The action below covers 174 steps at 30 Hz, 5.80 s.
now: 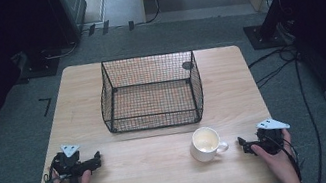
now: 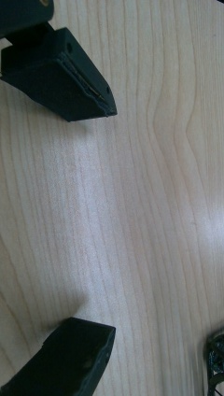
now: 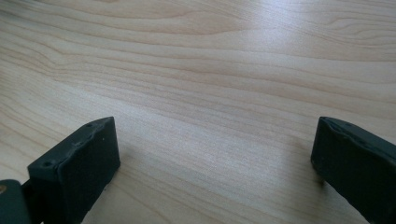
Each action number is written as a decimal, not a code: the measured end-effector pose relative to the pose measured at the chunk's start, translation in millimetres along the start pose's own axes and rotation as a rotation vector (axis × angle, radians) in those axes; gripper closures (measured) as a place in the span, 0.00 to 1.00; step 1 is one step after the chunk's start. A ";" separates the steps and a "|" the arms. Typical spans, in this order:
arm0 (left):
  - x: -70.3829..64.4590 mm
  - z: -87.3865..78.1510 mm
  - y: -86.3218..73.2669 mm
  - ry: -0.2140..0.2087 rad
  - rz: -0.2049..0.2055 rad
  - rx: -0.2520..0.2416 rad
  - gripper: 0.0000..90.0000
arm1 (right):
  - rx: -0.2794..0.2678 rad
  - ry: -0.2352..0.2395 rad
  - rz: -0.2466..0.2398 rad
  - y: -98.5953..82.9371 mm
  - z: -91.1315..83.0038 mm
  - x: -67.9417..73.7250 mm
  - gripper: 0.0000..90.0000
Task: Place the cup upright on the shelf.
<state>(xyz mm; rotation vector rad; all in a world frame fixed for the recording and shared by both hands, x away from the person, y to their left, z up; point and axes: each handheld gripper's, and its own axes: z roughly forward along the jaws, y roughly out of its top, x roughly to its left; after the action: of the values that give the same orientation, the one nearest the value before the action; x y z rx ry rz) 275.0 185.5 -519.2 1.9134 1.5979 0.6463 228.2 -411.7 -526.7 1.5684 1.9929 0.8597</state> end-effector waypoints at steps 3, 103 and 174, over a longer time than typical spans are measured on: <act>0.1 0.0 0.0 0.000 -0.001 0.000 0.00 | 0.000 0.000 0.000 0.0 0.0 0.0 0.01; 0.0 0.0 0.1 0.000 0.000 0.000 0.00 | -0.175 0.310 -0.125 19.7 -53.3 64.6 0.35; 0.0 0.0 0.1 0.000 0.000 0.000 0.00 | -0.174 0.357 -0.267 17.7 -34.6 124.3 0.90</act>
<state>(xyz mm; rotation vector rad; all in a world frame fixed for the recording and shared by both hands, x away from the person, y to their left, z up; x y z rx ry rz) 275.1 185.5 -519.1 1.9135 1.5981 0.6463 186.1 -295.1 -486.9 1.0787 2.2334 1.2285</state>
